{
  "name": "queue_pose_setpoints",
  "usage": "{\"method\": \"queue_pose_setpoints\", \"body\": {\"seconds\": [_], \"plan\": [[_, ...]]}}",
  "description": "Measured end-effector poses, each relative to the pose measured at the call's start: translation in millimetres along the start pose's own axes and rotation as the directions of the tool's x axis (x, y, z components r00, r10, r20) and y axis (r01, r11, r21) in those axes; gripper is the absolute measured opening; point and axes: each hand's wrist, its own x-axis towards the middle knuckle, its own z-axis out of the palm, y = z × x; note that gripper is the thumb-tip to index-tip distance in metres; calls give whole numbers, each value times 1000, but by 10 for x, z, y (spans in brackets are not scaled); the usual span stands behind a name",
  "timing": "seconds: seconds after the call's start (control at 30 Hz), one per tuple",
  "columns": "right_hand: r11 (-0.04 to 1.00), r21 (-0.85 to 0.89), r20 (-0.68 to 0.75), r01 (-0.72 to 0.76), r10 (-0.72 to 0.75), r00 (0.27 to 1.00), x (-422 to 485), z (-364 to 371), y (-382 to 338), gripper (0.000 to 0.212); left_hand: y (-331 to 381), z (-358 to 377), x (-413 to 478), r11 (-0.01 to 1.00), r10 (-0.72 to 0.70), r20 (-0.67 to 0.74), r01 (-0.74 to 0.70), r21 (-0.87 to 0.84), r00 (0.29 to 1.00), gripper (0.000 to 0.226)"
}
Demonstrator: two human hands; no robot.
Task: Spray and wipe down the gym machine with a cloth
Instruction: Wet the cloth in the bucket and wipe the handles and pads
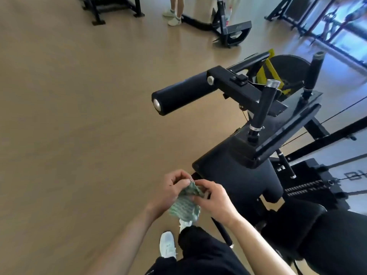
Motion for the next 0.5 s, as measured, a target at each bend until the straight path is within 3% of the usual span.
{"method": "queue_pose_setpoints", "body": {"seconds": [0.07,0.27,0.4,0.5], "plan": [[1000,-7,44,-14,14,999,154,63,-39,5,-8,-174,64,1000,-4,-48,5,16,999,25],[995,15,50,-94,93,994,810,226,57,30,-63,-818,524,993,-60,-192,77,85,980,13],[985,93,-15,-145,147,989,1444,258,60,25,-32,-1378,1071,931,-14,-280,114,347,960,10],[965,176,-18,-193,200,980,2003,246,-11,28,102,-1765,1507,880,-36,-265,156,449,964,12]]}}
